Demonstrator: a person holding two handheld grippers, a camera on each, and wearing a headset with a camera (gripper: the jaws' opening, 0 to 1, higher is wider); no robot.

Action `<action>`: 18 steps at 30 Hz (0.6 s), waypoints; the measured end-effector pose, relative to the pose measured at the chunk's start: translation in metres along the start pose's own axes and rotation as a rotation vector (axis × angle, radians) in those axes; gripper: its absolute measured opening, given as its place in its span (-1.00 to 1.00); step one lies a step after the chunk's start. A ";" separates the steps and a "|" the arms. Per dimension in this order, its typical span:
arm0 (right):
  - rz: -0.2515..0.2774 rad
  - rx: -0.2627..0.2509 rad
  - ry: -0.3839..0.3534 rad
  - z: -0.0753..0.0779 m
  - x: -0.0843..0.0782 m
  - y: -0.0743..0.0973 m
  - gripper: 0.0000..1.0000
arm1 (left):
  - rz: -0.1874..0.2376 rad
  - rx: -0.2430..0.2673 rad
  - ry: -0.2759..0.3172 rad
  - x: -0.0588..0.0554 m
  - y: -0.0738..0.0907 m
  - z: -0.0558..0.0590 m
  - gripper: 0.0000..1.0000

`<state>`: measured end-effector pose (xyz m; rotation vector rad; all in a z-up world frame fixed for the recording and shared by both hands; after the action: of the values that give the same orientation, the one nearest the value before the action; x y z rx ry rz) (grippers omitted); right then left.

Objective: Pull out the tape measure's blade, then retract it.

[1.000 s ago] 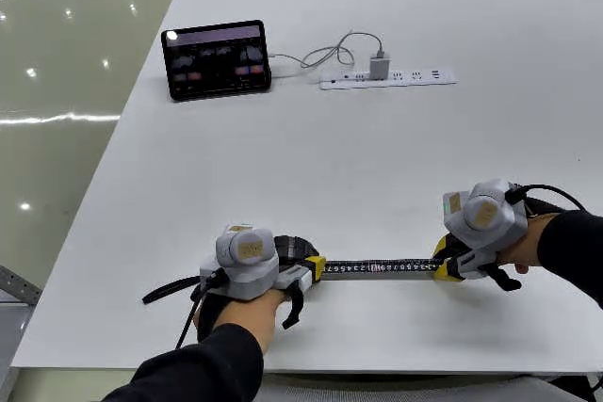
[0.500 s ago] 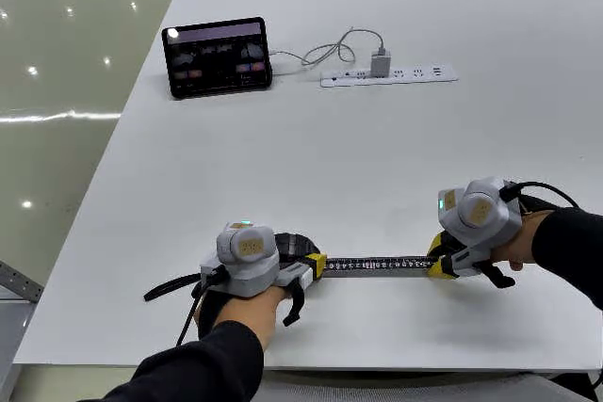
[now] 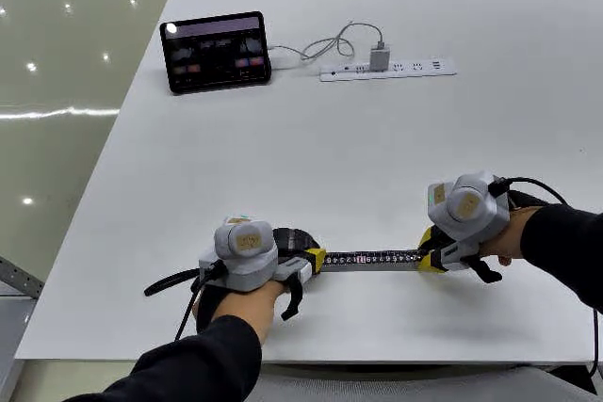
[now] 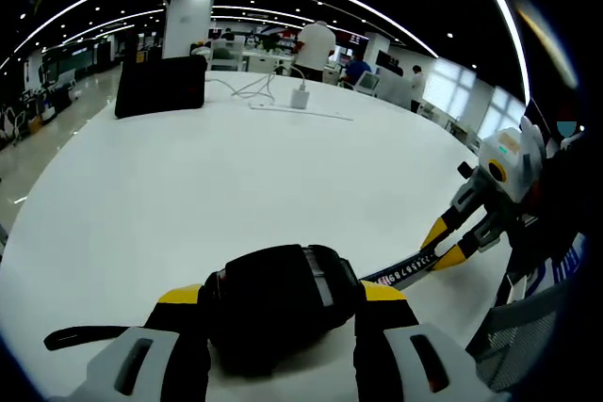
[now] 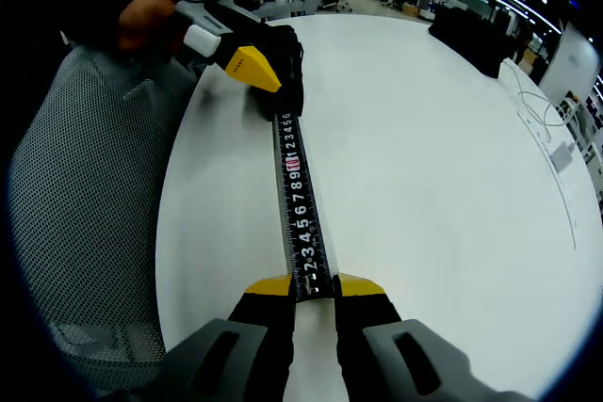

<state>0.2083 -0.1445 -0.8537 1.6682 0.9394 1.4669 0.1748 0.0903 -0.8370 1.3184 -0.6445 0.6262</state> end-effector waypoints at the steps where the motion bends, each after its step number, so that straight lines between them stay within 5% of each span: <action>1: -0.002 -0.002 0.001 0.000 0.000 0.000 -0.77 | 0.002 -0.002 0.004 0.000 0.000 0.000 0.15; 18: -0.014 -0.023 -0.011 -0.004 0.015 -0.009 -0.79 | 0.005 -0.008 0.008 -0.001 0.000 0.000 0.15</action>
<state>0.2047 -0.1272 -0.8539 1.6488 0.9230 1.4524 0.1735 0.0902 -0.8376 1.3062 -0.6436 0.6324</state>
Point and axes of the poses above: the centre of the closed fingertips' face, and the gripper's own axes: y roughly backward along the fingers, z roughly to its right, x roughly out of its top, the point moved 6 cm from there along y, roughly backward along the fingers, and after that the axes turned 5 degrees about x, right-handed, at the moved point
